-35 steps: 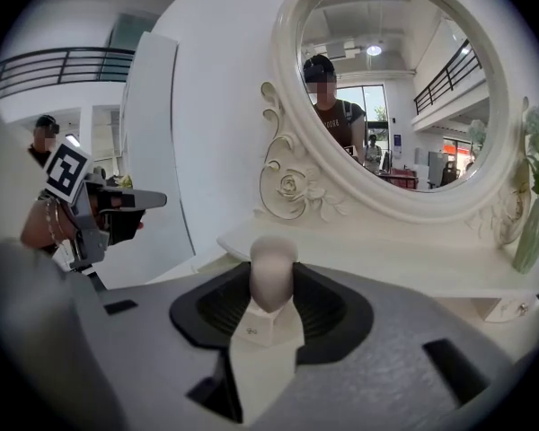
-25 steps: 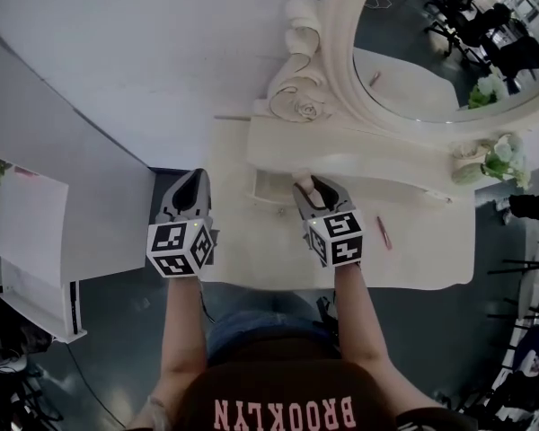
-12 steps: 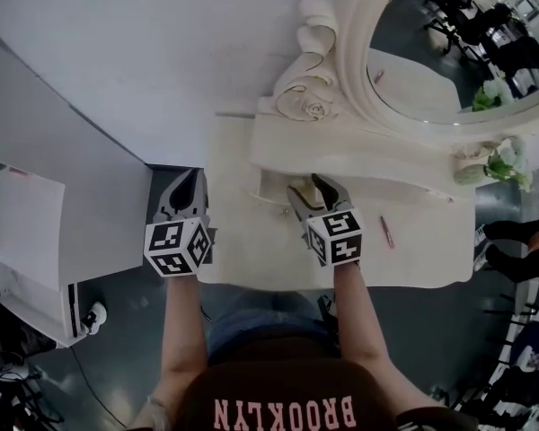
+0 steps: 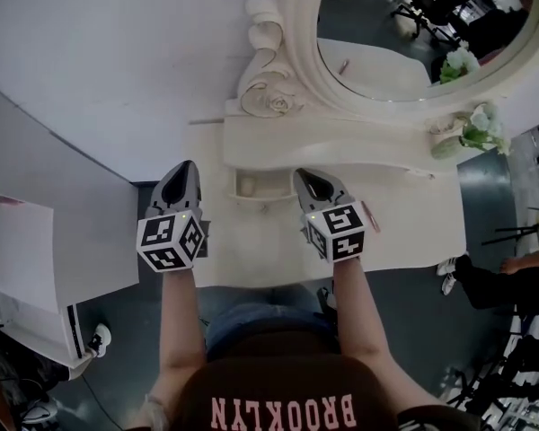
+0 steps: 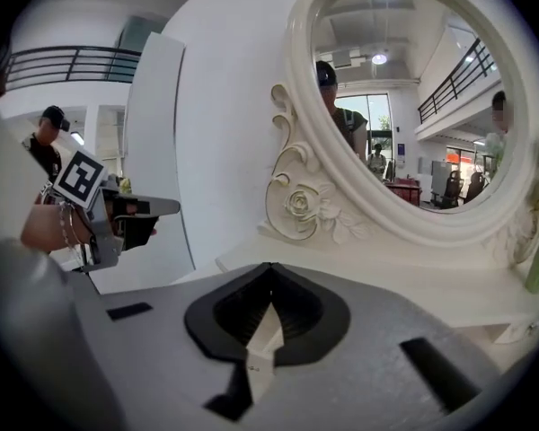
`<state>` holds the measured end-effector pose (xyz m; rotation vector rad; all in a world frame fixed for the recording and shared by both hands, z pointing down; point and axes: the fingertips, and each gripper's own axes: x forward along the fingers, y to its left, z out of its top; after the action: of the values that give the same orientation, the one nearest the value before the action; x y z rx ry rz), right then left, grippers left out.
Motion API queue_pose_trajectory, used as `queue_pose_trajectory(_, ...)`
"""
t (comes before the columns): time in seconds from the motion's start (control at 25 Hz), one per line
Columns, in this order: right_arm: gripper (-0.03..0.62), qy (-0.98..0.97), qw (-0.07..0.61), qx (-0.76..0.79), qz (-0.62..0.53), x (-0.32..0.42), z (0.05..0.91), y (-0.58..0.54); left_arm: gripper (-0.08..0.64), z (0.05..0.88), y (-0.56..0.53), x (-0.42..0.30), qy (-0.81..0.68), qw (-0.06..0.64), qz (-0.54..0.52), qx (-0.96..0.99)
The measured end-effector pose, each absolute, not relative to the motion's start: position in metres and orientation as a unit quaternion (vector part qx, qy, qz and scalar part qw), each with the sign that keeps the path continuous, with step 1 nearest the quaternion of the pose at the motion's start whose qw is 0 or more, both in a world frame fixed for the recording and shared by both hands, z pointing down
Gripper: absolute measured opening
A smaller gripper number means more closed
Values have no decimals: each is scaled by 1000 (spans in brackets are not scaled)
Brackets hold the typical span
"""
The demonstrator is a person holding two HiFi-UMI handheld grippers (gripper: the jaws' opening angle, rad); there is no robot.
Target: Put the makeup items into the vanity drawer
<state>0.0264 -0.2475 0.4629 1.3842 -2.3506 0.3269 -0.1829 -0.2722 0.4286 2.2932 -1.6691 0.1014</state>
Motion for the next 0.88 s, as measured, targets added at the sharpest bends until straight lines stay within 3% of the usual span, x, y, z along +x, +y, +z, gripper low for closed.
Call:
queue_pose_trajectory(0.28,0,-831,155,523,110,67,436,-248,6,409,-267,-155,-580,133,31,803)
queue_pose_trajectory(0.88,-1,-808,136,561,116,150,427,-233,6,404,-249,-103,-582,129,39,802)
